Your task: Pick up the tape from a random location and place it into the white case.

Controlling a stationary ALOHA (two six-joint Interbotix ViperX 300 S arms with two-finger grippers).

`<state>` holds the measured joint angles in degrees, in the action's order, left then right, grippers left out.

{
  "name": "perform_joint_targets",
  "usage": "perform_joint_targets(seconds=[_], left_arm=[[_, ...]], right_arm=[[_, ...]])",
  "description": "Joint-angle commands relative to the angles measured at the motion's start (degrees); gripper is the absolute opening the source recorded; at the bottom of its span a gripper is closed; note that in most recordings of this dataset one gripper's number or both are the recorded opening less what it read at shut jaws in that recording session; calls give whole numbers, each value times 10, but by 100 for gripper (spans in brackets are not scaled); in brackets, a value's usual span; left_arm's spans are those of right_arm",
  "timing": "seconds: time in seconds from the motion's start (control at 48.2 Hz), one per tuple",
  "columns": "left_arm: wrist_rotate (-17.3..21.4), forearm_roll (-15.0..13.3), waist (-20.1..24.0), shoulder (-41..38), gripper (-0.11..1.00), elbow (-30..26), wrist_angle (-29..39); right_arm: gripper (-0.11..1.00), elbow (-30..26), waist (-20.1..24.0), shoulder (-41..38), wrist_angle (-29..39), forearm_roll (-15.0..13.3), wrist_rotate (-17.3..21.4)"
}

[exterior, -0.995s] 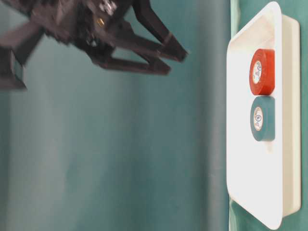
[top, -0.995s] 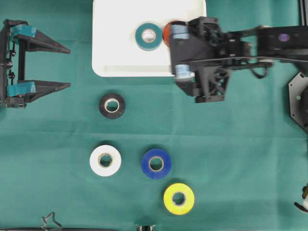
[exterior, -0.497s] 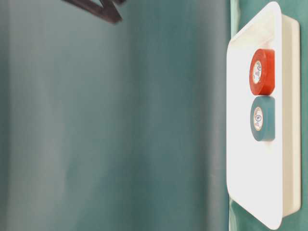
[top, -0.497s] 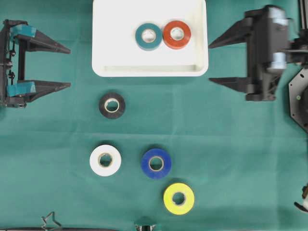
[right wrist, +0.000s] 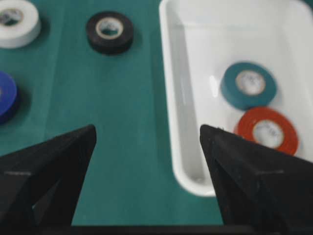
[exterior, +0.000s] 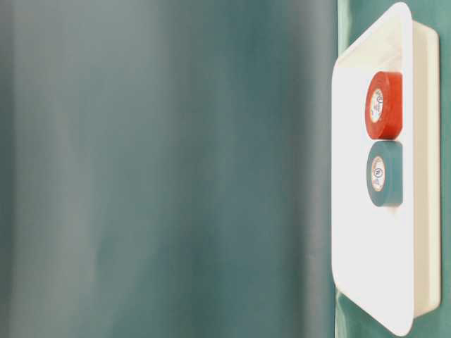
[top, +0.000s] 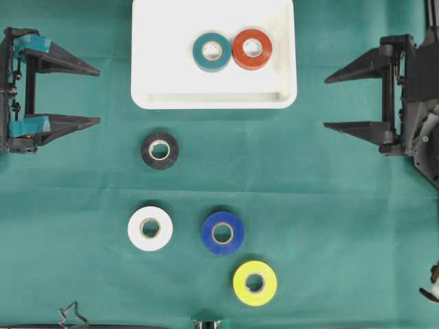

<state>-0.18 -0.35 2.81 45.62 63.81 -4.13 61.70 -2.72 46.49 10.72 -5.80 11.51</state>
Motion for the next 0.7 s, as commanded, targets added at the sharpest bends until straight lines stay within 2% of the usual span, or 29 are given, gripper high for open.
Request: perform_joint_targets(seconds=[0.0, 0.166, 0.477, 0.684], left_arm=[[-1, -2, -1, 1, 97, -11, -3], [-1, -2, 0, 1, 97, -11, -3], [-1, -2, -3, 0, 97, -11, -2], [-1, -2, -39, 1, 97, -11, -2]], right_arm=[[85, 14, 1, 2, -30, 1, 6], [85, 32, 1, 3, -51, 1, 11], [85, 31, 1, 8, -51, -2, 11], [85, 29, 1, 9, -52, -2, 11]])
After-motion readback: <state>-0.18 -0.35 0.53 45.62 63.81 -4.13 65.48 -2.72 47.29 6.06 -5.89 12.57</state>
